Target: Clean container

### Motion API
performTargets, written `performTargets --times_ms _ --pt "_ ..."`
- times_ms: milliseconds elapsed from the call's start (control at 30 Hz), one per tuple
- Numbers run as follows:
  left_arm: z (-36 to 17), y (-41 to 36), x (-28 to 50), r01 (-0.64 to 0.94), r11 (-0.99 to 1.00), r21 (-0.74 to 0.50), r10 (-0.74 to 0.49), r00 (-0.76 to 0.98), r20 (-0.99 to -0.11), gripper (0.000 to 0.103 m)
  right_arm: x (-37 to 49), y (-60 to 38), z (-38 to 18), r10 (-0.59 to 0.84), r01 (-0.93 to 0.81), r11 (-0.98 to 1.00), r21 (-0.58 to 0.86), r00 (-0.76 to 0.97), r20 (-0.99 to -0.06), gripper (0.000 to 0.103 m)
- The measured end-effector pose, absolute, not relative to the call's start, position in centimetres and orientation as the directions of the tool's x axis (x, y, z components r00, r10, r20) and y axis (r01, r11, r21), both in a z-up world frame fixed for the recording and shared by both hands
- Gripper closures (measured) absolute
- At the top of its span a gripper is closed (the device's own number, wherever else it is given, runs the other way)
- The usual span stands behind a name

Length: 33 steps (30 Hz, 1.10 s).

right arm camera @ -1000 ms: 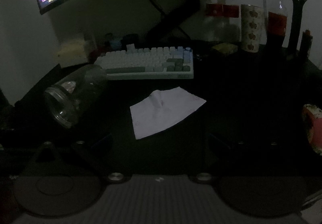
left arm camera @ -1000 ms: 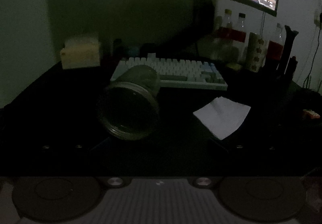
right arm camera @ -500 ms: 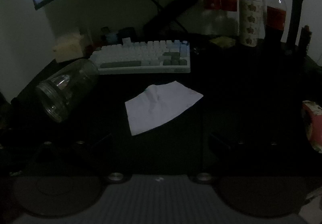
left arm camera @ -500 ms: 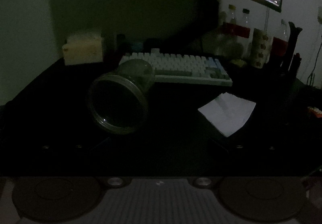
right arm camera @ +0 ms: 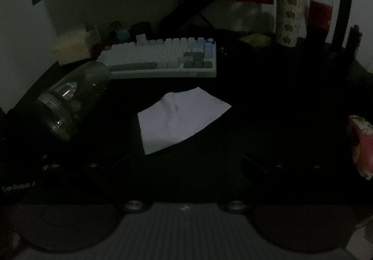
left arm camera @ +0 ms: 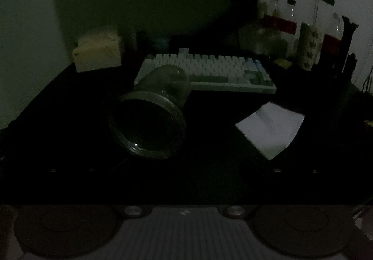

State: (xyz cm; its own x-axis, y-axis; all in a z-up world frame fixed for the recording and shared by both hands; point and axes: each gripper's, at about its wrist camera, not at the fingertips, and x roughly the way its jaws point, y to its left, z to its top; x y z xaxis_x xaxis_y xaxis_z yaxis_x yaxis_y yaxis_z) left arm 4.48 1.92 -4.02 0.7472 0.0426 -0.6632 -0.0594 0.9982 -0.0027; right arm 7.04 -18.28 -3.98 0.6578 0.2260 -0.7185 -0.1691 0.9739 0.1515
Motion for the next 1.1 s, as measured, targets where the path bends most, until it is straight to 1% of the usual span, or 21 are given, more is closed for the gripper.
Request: performTargets --times_ms 167,333,600,733,1100 --pt "-3.9 1.1 4.7 -0.044 0.999 0.029 0.052 0.743 -0.667 0.0 6.8 -18.1 -3.9 0.232 -0.188 0.972 0.142 0.658 -0.717 0.0" --pt "-4.1 0.6 4.9 -0.028 0.999 0.035 0.044 0.734 -0.678 0.0 6.8 -18.0 -3.9 0.239 -0.187 0.97 0.153 0.65 -0.721 0.0" --pt "-5.0 0.9 5.2 -0.038 0.999 0.028 0.047 0.695 -0.718 0.0 7.3 -17.2 -4.9 0.237 -0.195 0.969 0.149 0.591 -0.771 0.0" --pt "-5.6 1.1 5.4 -0.049 0.998 0.029 0.055 0.674 -0.737 0.0 7.2 -17.0 -5.2 0.251 -0.21 0.965 0.156 0.581 -0.775 0.0" --pt "-5.7 0.9 5.3 -0.03 0.999 0.042 0.051 0.678 -0.733 0.0 7.2 -17.1 -5.3 0.254 -0.212 0.965 0.157 0.586 -0.769 0.0"
